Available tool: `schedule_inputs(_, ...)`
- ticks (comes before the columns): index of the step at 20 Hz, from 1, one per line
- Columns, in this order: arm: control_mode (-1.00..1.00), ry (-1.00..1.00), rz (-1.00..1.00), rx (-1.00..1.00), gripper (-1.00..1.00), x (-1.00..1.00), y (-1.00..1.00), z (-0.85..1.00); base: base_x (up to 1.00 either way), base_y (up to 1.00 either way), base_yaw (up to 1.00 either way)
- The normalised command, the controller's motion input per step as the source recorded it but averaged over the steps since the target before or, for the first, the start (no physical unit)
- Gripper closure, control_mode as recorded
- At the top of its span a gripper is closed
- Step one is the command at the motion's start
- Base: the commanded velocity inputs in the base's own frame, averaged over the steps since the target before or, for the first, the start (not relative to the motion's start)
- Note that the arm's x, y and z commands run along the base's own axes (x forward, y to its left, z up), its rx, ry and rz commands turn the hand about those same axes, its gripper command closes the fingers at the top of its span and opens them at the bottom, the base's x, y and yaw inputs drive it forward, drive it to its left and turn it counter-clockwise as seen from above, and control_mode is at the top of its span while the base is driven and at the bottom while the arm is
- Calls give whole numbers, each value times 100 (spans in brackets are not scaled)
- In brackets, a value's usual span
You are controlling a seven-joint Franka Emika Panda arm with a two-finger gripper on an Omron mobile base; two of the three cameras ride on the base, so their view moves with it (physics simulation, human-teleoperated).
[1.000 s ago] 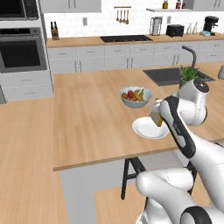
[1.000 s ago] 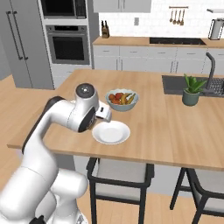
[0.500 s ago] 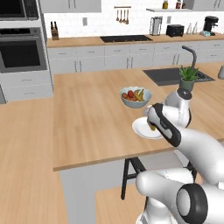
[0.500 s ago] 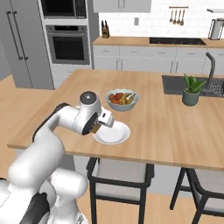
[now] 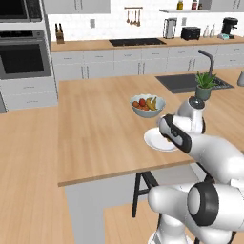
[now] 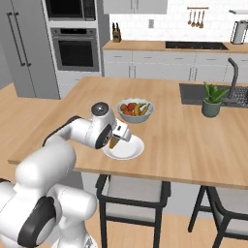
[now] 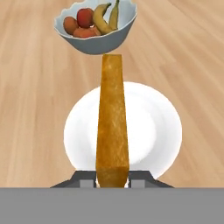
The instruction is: Start the toaster. Once the lever pops up, take the bread to the plate on the dining counter.
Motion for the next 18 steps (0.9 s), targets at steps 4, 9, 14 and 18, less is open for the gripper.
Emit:
schedule_inputs(4, -100, 11, -3, -4, 100, 9, -9, -24, 0, 0, 0)
schedule_inputs(9, -100, 5, 0, 0, 100, 4, -1, -43, 0, 0, 0)
schedule_inputs(14, -100, 0, 0, 0, 100, 3, 0, -16, 0, 0, 0)
schedule_inputs(18, -100, 0, 0, 0, 100, 0, 0, 0, 0, 0, 0)
